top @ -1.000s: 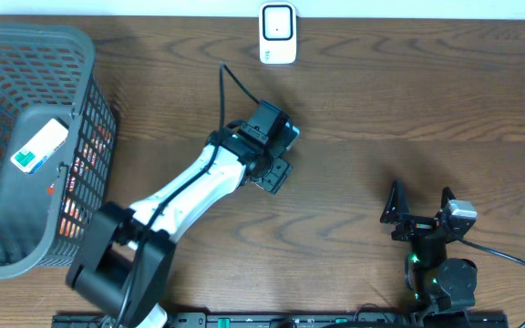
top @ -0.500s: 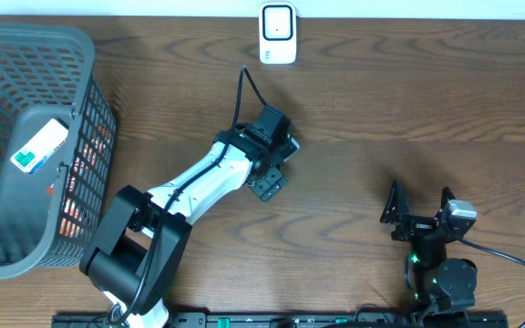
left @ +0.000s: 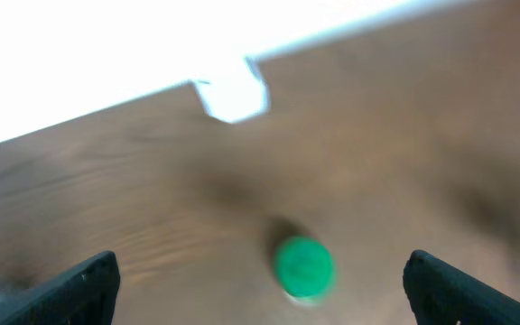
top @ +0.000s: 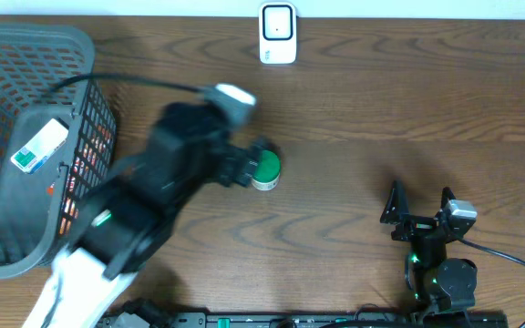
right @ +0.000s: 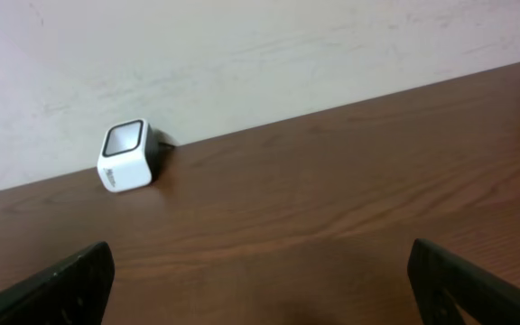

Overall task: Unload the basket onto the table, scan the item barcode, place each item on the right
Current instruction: 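Lift the bottle out with the left gripper and set it on the table center, then reach the left gripper into the basket and grasp the small orange packet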

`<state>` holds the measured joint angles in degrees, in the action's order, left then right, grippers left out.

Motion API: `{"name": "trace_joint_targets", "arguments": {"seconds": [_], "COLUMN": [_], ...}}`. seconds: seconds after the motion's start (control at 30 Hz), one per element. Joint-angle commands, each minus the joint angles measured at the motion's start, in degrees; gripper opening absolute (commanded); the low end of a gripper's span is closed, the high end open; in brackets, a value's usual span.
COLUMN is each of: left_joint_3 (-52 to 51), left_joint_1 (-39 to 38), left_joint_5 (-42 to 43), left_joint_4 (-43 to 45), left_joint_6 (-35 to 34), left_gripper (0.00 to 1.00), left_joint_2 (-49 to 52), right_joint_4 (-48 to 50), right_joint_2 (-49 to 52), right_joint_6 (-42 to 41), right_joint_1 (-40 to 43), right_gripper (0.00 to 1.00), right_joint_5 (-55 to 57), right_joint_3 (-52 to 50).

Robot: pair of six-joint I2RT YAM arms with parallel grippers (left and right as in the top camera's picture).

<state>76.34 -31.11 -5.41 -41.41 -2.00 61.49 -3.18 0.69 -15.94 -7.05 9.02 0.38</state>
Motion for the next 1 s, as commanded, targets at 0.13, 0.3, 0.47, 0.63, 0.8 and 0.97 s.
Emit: {"name": "trace_joint_targets", "arguments": {"seconds": [0.13,0.3,0.47,0.63,0.8,0.97], "left_joint_3": [5.11,5.88,5.79,4.07,0.61,-2.16], "left_joint_1": [28.02,52.46,66.69,69.05,68.28,68.26], "left_joint_5": [-20.55,-9.81,0.46,2.19,2.16,3.87], "left_joint_4": [-10.23,-14.21,-16.41,-16.63,-14.60,-13.22], "left_joint_6": [-27.43,-28.79,-24.09,-16.37,-9.75,-5.66], "left_gripper": [0.98,0.98,0.99,0.99,0.99,0.98], "left_joint_2": [-10.36,-5.40,6.01,17.44,25.29,33.53], "right_joint_4": [-0.22,-0.22,-0.22,-0.22,-0.22,-0.22], "right_joint_2": [-0.24,-0.24,-0.24,-0.24,-0.26,-0.24], "right_joint_6": [-0.31,-0.33,-0.31,-0.33,-0.33,-0.33], "right_joint_1": [-0.55,-0.55,-0.55,-0.55,-0.55,-0.55], "right_gripper": [0.99,0.99,0.99,0.99,0.99,0.99], "right_joint_5": [0.37,0.37,0.37,0.37,0.37,0.37], "right_joint_3": [-0.07,-0.07,-0.07,-0.07,-0.07,-0.07]}}
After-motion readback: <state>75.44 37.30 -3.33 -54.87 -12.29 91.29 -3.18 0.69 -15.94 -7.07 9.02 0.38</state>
